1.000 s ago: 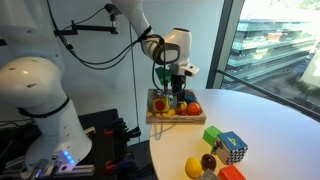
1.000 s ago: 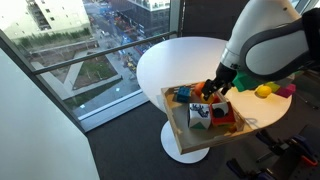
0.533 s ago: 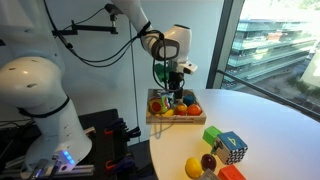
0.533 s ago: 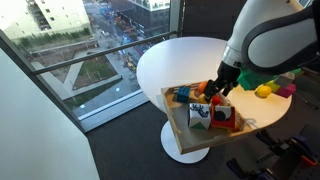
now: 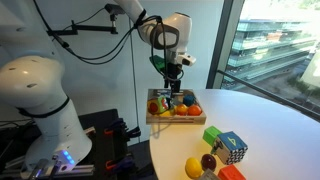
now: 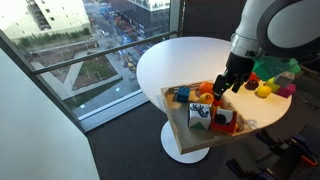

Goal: Put the orange plastic fruit in the crate

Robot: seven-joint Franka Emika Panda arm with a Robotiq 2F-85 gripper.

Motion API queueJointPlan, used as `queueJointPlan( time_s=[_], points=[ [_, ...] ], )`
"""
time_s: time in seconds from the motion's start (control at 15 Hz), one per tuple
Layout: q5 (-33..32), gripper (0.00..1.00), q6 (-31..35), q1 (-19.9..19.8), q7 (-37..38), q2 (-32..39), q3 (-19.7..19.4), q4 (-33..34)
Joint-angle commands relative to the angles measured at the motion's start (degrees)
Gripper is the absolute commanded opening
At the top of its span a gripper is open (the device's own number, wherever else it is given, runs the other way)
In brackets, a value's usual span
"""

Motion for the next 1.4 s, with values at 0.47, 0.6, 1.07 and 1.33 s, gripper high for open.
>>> queueJointPlan(
  time_s=[0.47, 0.6, 1.07, 1.33],
  points=[
    [-7.4, 1.00, -12.8, -2.0, 1.4, -14.3, -1.4, -0.9],
    [-8.0, 1.00, -14.4, -2.6, 1.2, -16.7, -1.6, -1.1],
    [-6.9, 1.00, -19.9, -3.5, -0.8, -24.1, -2.7, -2.1],
    [-6.8, 1.00, -21.7, -3.6, -1.2, -27.3, -3.4, -2.9]
  ],
)
